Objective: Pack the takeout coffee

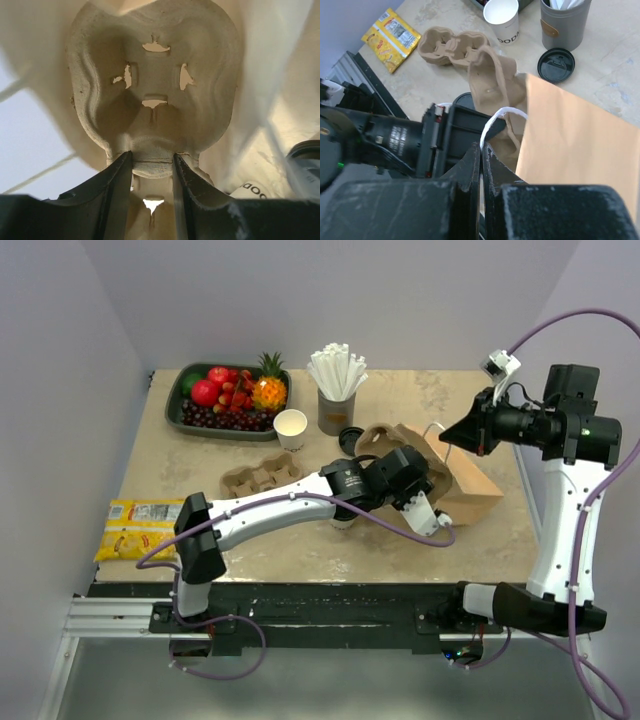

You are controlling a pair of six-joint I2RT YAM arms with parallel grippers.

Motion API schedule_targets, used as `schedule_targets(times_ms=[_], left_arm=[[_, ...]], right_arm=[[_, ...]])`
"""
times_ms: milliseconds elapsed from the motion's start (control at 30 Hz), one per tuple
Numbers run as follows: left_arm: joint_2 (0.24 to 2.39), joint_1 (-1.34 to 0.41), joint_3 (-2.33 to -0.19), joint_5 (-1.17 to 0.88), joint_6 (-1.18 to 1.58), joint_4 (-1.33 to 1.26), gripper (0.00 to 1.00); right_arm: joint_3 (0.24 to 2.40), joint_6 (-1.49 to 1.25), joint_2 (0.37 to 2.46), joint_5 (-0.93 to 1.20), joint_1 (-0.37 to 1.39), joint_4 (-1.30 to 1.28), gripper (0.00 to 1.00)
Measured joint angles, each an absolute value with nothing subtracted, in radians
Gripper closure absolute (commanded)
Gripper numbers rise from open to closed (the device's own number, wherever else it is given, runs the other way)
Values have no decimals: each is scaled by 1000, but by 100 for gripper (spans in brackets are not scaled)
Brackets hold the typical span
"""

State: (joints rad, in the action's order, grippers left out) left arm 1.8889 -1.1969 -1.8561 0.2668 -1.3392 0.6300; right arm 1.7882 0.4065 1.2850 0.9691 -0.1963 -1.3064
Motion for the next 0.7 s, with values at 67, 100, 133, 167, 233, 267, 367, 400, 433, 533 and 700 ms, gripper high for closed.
schedule_targets(times_ms=[67,100,133,167,233,267,367,400,433,533,700], left_arm=[[1909,-1205,-1861,269,-1331,651,100],[1914,-1208,-1861,268,-1328,657,100],[1917,-1213,-1861,268,-1327,661,100],[1917,-1217,-1861,265,-1326,660,100],[1917,-1225,-1867,253,-1321,649,100],[1917,-1227,-1869,245,-1319,641,100],[1911,-1232,-1870,207,-1317,612,100],[1908,-1232,-1869,195,-1317,600,100],[1902,-1232,-1864,178,-1316,585,100],[1871,-1232,-1836,153,-1315,540,100],[1840,-1225,-1830,148,-1292,506,100]], right_arm=[[1788,395,1279,979,-196,-1301,100],[1788,390,1275,984,-196,-1299,100],[1788,386,1274,987,-196,-1298,100],[1787,384,1272,989,-196,-1295,100],[1775,381,1267,990,-196,-1292,100],[1768,381,1266,990,-196,-1292,100],[1747,381,1263,990,-196,-1288,100],[1742,381,1263,990,-196,-1289,100],[1741,381,1263,990,-196,-1289,100],[1740,384,1262,990,-196,-1290,100],[1740,404,1262,989,-196,-1302,100]])
